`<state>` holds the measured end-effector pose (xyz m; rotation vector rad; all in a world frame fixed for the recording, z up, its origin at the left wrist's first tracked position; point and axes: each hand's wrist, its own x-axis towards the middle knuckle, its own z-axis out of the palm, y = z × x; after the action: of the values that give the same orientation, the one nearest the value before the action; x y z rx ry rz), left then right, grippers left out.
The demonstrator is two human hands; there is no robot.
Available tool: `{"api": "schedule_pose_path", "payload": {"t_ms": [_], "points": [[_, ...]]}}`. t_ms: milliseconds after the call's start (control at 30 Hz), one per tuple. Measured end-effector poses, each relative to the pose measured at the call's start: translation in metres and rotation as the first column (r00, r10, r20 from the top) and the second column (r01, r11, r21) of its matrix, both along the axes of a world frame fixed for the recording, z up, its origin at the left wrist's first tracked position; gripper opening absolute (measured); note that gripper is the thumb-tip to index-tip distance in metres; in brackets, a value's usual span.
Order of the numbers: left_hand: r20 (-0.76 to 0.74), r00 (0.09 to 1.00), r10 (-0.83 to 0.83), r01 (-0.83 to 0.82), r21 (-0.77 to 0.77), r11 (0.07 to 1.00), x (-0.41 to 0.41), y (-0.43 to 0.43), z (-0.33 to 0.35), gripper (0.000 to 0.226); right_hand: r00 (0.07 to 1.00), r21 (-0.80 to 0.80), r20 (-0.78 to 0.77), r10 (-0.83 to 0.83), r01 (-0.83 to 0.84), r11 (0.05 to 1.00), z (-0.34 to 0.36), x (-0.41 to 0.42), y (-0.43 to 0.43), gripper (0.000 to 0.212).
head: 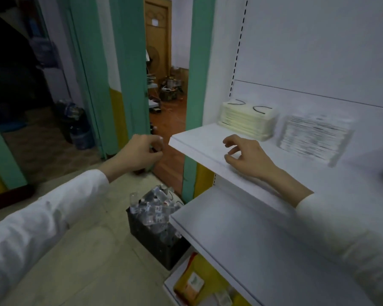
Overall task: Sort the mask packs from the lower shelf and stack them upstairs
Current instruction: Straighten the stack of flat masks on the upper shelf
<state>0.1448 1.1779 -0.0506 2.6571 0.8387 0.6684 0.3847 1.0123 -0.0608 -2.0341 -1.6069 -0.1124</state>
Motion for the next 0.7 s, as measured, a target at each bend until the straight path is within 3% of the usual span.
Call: {"api": "schedule_pose_path", "payload": {"t_ms": [333, 600, 700], "points": [[0.015, 0.965, -0.260, 0.259, 0.055, 0.964, 0.108, 0.154, 0.030, 0.011, 0.943, 0.069, 0.004, -0.334, 0.333, 0.940, 0.026, 0.070, 0.103, 0.033], [0.030, 0.866, -0.500, 0.500, -0.007, 0.866, 0.233, 0.237, 0.032, 0.017, 0.782, 0.117, -0.031, -0.623, 0.622, 0.774, 0.038, 0.111, 0.119, 0.029], [0.075, 0.828, -0.556, 0.560, -0.038, 0.828, 0.280, 0.241, 0.031, 0.017, 0.681, 0.153, -0.028, -0.732, 0.726, 0.670, 0.045, 0.122, 0.110, 0.024]]}}
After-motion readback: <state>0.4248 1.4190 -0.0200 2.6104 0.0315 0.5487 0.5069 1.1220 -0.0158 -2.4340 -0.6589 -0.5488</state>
